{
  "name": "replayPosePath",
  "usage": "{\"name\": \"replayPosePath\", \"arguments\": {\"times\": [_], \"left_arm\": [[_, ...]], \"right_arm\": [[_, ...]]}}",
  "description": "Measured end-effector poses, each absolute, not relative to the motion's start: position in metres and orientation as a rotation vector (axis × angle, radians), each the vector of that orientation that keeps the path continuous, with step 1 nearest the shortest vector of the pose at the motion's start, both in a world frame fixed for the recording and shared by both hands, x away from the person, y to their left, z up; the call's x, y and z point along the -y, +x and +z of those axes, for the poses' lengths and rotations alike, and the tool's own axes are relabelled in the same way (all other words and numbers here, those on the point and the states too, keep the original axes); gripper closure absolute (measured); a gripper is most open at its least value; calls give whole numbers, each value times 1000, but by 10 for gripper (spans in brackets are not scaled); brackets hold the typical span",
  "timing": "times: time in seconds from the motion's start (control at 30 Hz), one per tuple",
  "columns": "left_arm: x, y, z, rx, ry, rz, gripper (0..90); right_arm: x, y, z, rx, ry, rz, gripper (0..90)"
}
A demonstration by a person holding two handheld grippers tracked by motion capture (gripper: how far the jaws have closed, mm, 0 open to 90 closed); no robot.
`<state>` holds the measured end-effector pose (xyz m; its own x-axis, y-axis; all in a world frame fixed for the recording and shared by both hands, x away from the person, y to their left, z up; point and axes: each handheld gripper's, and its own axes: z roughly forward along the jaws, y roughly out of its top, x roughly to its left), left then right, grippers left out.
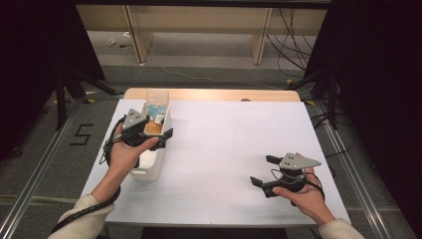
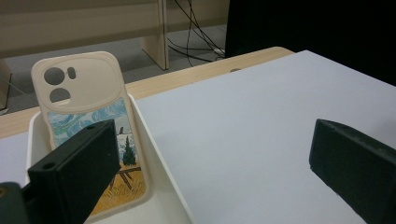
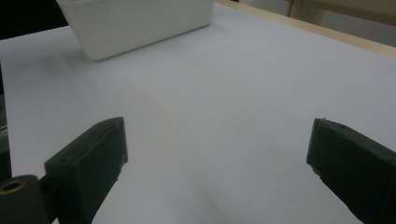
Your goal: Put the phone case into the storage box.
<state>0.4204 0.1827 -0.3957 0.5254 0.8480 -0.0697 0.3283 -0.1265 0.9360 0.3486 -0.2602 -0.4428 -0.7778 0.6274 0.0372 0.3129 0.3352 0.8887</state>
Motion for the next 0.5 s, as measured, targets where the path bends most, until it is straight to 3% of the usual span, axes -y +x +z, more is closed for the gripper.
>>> {"name": "replayPosePath", "arguments": {"times": [0.5], "left_arm": [[-184,397,-400,-922,1710,583,13]], "right_arm": [[260,349,-443,-2294,836,1419,62]]}}
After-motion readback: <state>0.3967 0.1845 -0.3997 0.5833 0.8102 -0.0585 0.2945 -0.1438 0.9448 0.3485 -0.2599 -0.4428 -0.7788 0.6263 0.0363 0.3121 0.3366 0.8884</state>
